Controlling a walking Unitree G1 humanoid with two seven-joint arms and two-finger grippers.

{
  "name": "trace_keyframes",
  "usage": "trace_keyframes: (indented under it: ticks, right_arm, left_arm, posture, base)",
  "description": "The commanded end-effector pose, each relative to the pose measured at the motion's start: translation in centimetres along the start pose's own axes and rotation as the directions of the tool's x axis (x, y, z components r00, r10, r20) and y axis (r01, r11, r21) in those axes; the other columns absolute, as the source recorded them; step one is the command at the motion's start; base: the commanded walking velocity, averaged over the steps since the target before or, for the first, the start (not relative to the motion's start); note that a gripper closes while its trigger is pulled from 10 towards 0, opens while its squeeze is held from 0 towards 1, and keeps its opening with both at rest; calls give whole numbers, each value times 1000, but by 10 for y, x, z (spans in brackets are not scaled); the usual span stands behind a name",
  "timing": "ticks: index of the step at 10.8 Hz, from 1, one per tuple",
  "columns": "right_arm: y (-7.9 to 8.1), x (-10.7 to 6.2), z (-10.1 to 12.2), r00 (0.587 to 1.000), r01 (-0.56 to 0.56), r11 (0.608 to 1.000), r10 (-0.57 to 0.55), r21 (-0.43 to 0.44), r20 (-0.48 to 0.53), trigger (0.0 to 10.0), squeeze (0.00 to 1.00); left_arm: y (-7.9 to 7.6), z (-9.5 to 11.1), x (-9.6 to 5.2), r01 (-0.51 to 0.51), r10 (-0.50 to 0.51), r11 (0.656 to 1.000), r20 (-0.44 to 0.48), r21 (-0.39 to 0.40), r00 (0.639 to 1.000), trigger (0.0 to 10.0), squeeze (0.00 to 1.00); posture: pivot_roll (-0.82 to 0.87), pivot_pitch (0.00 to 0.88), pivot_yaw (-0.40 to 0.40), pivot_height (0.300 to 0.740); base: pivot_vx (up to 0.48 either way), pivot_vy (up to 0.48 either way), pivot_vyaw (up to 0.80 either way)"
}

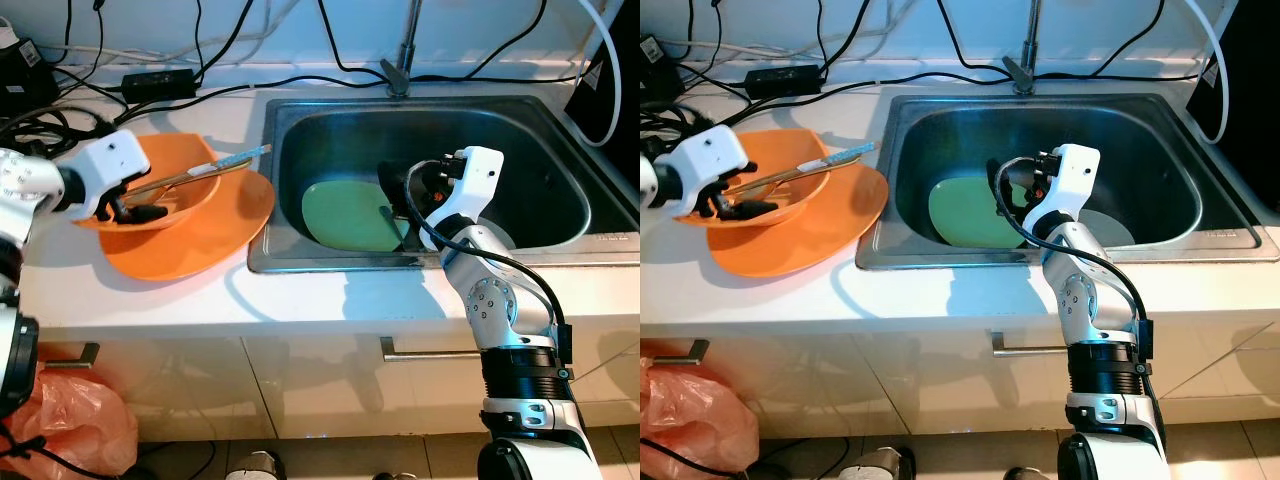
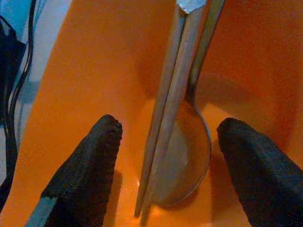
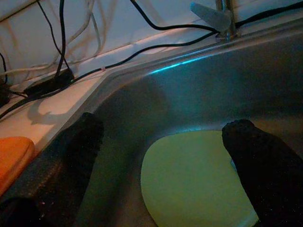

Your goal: Kitchen organization

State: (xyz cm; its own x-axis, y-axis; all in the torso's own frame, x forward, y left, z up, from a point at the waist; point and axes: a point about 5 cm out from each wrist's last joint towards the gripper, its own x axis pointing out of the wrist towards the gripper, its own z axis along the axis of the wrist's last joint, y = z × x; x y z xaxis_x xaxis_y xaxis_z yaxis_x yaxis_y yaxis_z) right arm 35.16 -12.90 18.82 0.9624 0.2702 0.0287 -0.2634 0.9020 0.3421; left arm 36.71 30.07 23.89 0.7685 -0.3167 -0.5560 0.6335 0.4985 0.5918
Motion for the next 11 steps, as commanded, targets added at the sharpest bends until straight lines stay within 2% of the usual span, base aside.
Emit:
trace_keyframes:
  ticks: [1,3,7,11]
  right_arm:
    - [0,-3,1,1000,3,1000,-3,4,4,10000,0]
    - [-3,-4,2,1000,13,1000,-13,1,6,10000,0]
    - [-3,-3,2,1000,18,1000,-18,1,8,10000,0]
    - [-4,-3,1,1000,30,1000,-30,2,9,10000,0]
  left_arm:
    - [4,4,-2,-7,7,1000,-13,14,1000,4863,0]
    - [10,8,-5,-39,39,999,-6,6,999,0,0]
    - [15,13,-8,-62,62,998,26,-8,998,0,0]
    - [13,11,-7,-48,49,999,30,-24,998,0,0]
  posture:
    - [122,102,69,740]
    - [119,101,71,740]
    - [122,98,70,740]
    - [120,91,72,740]
  base:
    - [0,0,0]
    - [0,0,0]
    - [0,0,0]
    - [0,0,0]
